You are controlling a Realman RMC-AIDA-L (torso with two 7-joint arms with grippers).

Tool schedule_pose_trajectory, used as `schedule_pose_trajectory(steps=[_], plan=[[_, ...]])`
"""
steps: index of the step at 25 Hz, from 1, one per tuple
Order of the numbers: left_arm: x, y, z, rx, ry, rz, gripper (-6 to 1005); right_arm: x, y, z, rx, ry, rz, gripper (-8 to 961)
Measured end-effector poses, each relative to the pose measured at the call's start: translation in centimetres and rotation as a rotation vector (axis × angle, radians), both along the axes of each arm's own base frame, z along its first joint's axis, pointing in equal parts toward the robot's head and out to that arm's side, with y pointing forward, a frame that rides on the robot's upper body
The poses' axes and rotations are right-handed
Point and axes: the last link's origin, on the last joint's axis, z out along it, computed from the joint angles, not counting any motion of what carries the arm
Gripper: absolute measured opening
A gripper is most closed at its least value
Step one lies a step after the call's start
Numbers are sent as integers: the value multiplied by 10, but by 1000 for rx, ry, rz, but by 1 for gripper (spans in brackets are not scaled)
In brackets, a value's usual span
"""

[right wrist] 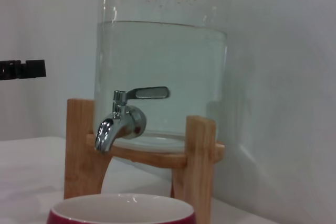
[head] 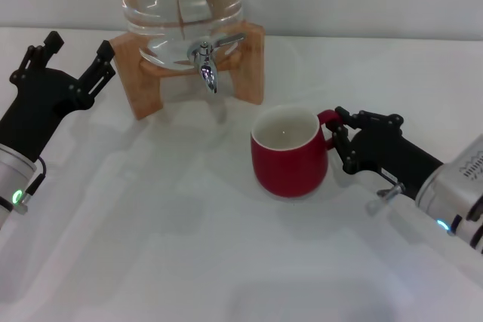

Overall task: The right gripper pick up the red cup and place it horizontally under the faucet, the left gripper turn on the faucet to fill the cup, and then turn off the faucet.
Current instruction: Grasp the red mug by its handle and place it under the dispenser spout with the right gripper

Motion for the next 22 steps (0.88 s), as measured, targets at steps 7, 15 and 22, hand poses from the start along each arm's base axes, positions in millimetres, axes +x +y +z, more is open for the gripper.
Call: schedule_pose_trajectory(steps=[7, 15, 22], plan=[[0, -1, -1, -1, -2, 0, 880, -14, 10, -4, -19, -4, 19, 132], [-1, -3, -2, -3, -4, 3, 880, -27, 15, -11, -46, -13, 38, 133], [-1, -3, -2, -4, -4, 3, 880, -35, 19, -18, -69, -33, 41, 133]])
